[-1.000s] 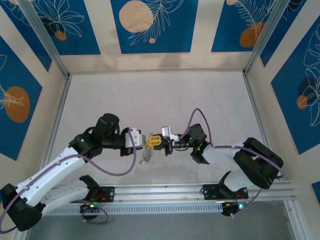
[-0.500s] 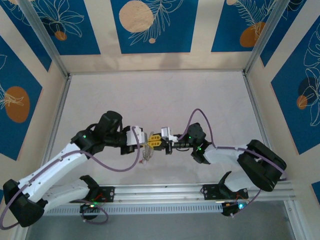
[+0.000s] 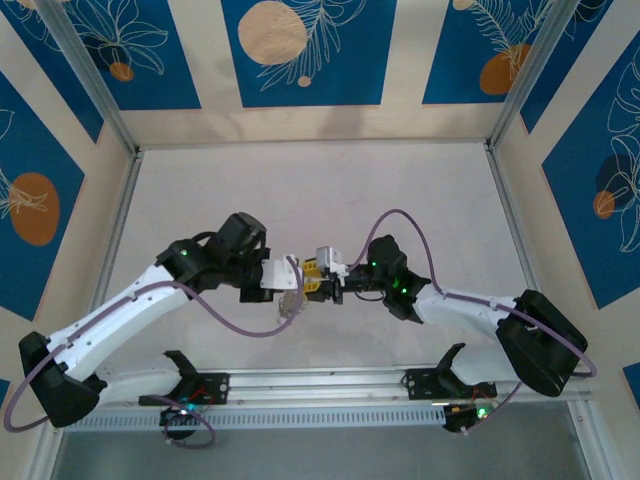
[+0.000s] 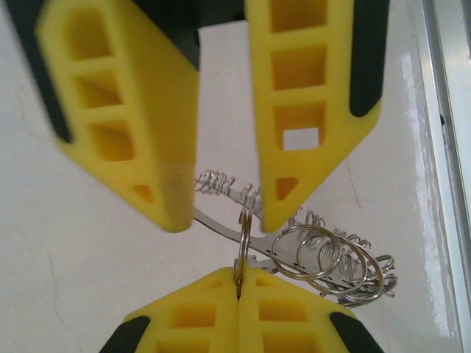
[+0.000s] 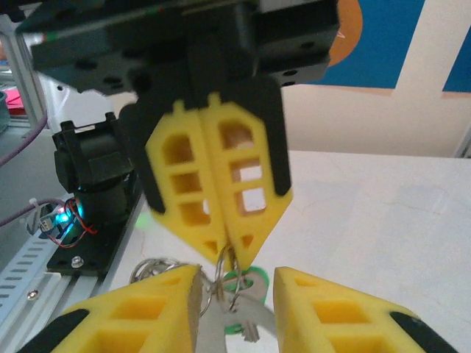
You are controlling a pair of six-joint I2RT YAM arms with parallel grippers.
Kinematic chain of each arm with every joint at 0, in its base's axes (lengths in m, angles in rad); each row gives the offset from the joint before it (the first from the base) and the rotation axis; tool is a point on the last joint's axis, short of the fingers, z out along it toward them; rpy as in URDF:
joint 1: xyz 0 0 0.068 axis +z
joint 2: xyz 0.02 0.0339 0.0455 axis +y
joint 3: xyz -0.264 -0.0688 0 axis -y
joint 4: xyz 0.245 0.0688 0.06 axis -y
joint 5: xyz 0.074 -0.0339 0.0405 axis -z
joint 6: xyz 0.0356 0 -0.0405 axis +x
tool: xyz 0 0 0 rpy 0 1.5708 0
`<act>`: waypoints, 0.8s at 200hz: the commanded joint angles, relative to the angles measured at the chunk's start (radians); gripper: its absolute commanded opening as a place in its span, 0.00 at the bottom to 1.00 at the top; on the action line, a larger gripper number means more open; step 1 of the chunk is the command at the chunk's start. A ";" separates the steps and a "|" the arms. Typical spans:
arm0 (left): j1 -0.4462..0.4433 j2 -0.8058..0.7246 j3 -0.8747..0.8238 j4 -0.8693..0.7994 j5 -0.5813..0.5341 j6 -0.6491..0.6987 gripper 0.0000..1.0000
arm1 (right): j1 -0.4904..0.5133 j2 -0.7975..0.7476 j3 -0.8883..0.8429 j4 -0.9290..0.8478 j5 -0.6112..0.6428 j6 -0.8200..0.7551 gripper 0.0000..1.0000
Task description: Put the keys on the keyring
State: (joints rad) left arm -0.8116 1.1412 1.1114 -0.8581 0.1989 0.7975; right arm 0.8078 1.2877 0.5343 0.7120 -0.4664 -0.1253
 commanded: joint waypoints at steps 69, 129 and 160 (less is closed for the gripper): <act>-0.014 0.018 0.071 -0.019 -0.007 -0.022 0.00 | 0.037 0.064 0.036 -0.002 0.009 0.041 0.31; -0.014 -0.001 0.059 0.009 0.053 -0.029 0.00 | 0.052 0.071 0.057 -0.043 0.052 0.020 0.12; -0.014 -0.003 0.065 -0.007 0.038 -0.035 0.00 | 0.060 0.082 0.057 -0.032 0.060 0.001 0.00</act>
State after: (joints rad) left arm -0.8158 1.1603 1.1416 -0.8989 0.1856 0.7773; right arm 0.8509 1.3487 0.5667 0.6865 -0.4271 -0.1112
